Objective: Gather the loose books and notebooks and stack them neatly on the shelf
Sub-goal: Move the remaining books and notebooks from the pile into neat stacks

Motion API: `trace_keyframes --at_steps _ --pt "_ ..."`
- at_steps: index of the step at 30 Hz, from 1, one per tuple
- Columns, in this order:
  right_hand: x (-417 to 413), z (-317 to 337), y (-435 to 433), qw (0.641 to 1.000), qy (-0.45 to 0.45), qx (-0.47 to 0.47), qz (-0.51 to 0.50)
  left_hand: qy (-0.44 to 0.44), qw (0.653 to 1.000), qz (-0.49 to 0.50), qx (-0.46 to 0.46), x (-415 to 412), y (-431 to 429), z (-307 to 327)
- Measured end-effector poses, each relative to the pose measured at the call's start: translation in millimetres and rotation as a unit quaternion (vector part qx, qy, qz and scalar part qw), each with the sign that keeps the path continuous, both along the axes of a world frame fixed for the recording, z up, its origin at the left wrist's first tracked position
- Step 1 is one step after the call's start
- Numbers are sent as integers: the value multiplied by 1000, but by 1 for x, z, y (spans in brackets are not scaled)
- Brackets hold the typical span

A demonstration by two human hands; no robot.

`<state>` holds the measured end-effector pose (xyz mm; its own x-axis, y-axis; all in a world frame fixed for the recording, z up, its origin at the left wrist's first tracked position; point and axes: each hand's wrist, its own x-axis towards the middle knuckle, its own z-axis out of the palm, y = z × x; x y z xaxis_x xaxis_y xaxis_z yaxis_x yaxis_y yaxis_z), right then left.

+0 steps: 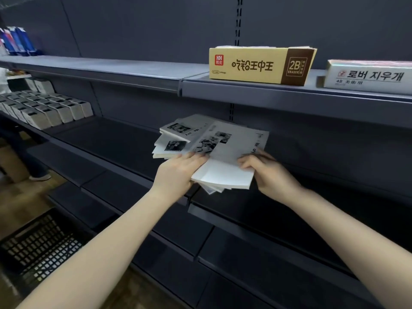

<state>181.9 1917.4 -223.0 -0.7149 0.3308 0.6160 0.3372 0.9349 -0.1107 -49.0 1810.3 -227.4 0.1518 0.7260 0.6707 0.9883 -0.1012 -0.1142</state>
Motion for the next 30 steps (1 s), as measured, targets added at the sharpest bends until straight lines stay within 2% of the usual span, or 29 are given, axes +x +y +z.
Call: trace_keyframes --at_steps 5,9,15,18,23,30 --pt "24 -4 3 995 -80 -36 -43 47 999 18 -21 26 8 -6" --pt "28 -4 -8 993 -104 -17 -48 69 996 34 -44 48 11 10" --pt "30 -2 -20 983 -105 41 -146 35 997 21 -58 72 14 -1" --pt "44 -7 -23 972 -134 34 -188 28 997 -14 -67 85 17 -8" --pt "97 -28 -15 959 -137 100 -229 95 990 -81 -73 126 42 -16" --pt "198 -33 -38 939 -140 50 -311 64 972 -193 -119 225 60 -34"
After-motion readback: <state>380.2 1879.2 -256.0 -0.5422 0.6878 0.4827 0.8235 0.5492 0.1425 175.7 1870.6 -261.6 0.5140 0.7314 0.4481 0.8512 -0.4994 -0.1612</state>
